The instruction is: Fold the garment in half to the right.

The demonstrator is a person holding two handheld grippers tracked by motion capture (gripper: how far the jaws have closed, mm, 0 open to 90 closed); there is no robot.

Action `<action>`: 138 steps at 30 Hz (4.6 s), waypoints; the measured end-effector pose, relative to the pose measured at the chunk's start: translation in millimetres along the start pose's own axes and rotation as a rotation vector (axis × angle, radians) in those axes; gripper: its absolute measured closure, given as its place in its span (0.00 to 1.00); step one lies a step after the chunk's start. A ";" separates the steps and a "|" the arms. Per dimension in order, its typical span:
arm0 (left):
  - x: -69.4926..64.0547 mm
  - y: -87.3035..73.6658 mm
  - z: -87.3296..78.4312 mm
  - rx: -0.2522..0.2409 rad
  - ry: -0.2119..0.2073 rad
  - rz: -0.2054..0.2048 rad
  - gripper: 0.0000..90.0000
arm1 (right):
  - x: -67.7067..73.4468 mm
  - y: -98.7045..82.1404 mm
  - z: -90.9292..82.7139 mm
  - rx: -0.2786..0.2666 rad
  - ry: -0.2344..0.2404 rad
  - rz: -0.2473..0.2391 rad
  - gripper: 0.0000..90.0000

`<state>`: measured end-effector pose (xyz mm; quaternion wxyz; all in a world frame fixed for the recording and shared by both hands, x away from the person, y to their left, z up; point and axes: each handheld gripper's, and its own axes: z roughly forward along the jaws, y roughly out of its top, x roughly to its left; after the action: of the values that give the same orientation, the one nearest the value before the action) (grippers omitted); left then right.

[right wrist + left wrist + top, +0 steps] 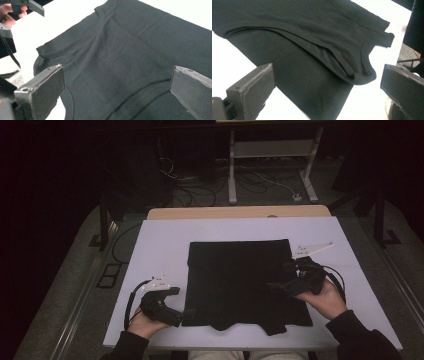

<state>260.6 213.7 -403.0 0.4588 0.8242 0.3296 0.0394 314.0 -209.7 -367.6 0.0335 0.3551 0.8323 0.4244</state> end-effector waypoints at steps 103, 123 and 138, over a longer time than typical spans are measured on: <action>-9.8 -42.6 23.8 0.171 0.024 0.201 0.32 | -20.3 158.0 252.9 0.055 0.002 -0.040 0.00; -3.5 -33.7 28.8 0.169 0.092 0.175 0.80 | -13.4 161.8 280.6 0.076 -0.001 -0.043 0.02; 0.2 -23.8 33.8 0.190 0.014 0.161 0.93 | -17.8 157.2 299.1 0.098 -0.041 -0.027 0.30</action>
<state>261.0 197.8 -441.1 0.3717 0.8875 0.2677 0.0507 522.5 44.4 -447.9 0.0388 0.3536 0.8559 0.3754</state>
